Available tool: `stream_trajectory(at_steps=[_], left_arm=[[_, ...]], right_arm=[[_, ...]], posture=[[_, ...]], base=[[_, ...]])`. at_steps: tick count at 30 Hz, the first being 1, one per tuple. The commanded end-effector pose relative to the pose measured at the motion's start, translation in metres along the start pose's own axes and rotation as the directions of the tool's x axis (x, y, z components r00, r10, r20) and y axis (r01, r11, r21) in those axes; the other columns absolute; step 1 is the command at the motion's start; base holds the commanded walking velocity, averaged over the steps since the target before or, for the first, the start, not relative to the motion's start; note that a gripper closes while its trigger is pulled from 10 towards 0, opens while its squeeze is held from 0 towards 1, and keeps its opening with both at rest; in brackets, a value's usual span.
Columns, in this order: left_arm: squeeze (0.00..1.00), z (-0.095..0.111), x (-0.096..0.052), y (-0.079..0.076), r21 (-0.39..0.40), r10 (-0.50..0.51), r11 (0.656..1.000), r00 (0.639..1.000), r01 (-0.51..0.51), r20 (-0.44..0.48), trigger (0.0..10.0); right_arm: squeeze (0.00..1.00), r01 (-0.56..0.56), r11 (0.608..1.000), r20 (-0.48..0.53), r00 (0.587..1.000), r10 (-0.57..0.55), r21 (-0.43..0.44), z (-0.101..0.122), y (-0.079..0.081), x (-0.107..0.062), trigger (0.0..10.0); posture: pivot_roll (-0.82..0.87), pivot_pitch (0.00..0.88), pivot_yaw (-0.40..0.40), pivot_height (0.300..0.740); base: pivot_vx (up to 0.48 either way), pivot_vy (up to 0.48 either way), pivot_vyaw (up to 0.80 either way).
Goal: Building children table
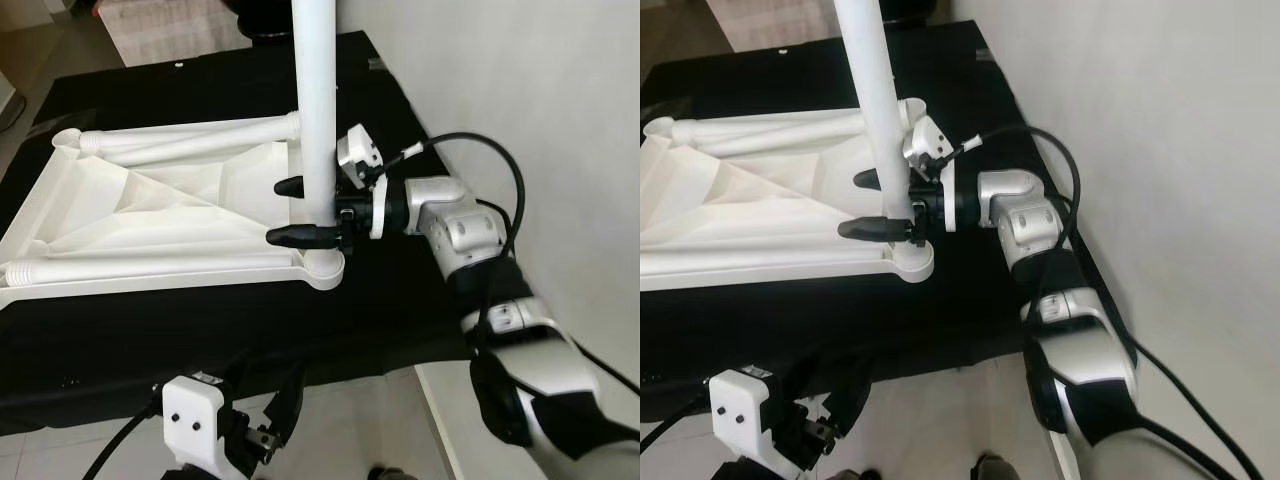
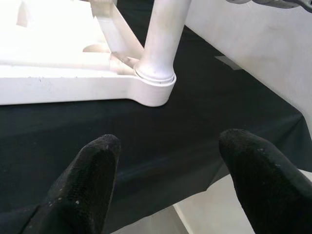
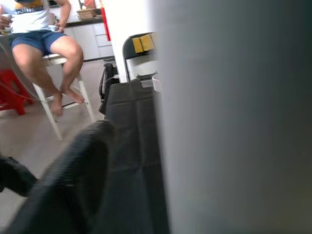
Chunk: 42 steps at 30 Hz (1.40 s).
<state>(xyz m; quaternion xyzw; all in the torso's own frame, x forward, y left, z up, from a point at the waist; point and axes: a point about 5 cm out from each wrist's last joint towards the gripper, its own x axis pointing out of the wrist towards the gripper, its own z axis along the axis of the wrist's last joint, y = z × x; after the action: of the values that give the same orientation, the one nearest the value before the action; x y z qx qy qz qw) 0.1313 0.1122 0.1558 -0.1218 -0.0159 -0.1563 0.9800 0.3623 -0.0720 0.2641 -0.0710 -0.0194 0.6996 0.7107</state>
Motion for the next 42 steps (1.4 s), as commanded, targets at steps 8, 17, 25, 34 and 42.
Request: stream_trajectory(at_steps=[8,17,25,34,42], left_arm=[[0.0,0.001,-0.001,0.0,0.009,0.009,1.0,1.0,-0.009,0.005,10.0],[0.0,0.0,0.001,0.001,0.002,0.001,1.0,1.0,-0.001,0.007,10.0],[0.0,0.002,0.003,0.006,0.008,-0.001,1.0,1.0,0.001,0.012,10.0],[0.0,-0.001,0.007,0.011,0.015,-0.003,1.0,1.0,0.003,0.004,10.0],[0.0,0.001,0.007,0.013,0.023,0.008,1.0,1.0,-0.008,0.012,10.0]], right_arm=[[0.0,-0.079,0.997,0.03,0.996,0.079,0.002,-0.003,0.0,0.0,0.0],[0.0,0.051,0.999,0.071,0.996,-0.052,0.005,-0.011,0.001,-0.017,0.0],[0.0,0.816,0.577,-0.102,0.577,-0.81,0.034,-0.072,0.062,-0.002,0.0],[0.0,0.784,0.617,-0.056,0.62,-0.783,0.066,-0.065,0.079,0.04,0.0],[1.0,0.695,0.716,0.006,0.717,-0.697,0.064,-0.044,0.069,0.036,10.0]], posture=[[0.1,0.223,0.024,0.74],[0.07,0.221,0.029,0.74],[0.07,0.222,0.036,0.74],[0.09,0.185,0.046,0.74],[0.09,0.186,0.048,0.74]], base=[[0.0,0.0,0.0],[0.0,0.0,0.0],[0.0,0.0,0.0],[0.0,0.0,0.0],[0.0,0.0,0.0]])
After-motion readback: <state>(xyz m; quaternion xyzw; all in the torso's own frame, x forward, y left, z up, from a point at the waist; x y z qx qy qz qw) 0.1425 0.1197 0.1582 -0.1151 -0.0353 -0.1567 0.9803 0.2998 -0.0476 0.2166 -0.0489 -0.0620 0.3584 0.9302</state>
